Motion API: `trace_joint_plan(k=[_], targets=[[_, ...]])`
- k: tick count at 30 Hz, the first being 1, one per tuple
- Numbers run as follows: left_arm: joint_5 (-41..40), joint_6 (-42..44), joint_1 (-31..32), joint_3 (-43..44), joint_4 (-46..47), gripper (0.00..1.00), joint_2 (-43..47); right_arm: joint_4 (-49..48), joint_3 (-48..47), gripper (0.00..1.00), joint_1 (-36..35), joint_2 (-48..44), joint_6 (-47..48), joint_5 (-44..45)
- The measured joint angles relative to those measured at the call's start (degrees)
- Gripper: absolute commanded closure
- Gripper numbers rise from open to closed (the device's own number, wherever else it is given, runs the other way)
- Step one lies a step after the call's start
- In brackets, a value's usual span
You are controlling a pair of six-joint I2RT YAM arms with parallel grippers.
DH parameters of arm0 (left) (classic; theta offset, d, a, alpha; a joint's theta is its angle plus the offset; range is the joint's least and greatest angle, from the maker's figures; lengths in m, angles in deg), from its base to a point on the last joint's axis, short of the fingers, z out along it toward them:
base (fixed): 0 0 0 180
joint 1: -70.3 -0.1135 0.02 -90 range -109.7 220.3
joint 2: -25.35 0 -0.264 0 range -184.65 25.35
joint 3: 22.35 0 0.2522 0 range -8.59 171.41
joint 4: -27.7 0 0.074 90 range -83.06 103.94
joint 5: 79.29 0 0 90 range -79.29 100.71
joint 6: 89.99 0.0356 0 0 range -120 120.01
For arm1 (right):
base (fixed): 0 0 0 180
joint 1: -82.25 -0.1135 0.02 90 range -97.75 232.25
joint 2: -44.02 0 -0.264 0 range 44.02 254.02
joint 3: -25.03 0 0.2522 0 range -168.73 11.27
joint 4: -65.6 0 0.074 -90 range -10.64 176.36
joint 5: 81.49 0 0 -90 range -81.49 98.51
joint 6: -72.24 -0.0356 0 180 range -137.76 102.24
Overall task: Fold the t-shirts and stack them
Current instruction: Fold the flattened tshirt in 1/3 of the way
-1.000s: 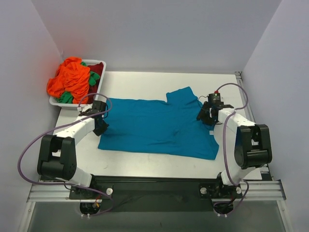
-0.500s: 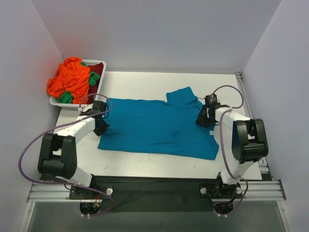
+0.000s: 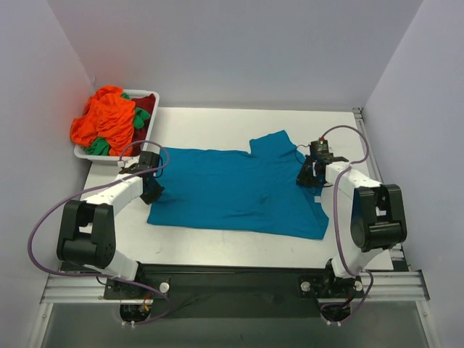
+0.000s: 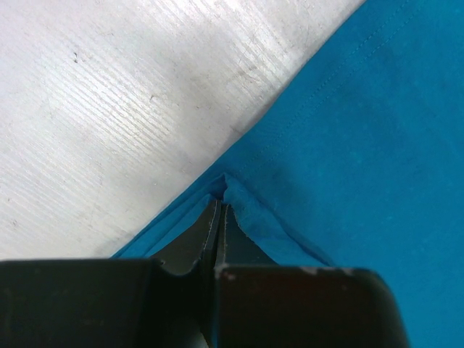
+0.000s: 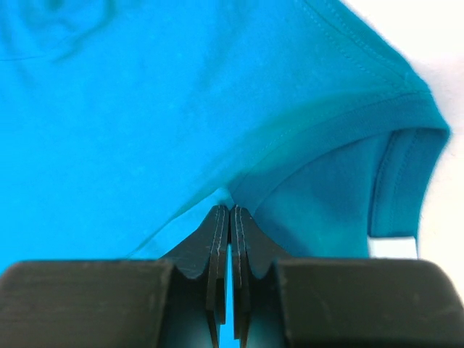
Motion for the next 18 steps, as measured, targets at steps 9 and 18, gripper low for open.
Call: trace_joint_plan(k=[9,18], targets=[[0.2,0.4,0.0,0.0,-0.1,1.00,0.3,1.6,-0.5,1.00,0.4,-8.0,0.7,0.5],[0.2,0.6,-0.4,0.0,-0.3,1.00,2.5,3.1,-1.6,1.00,1.4,-8.6,1.7,0.9]])
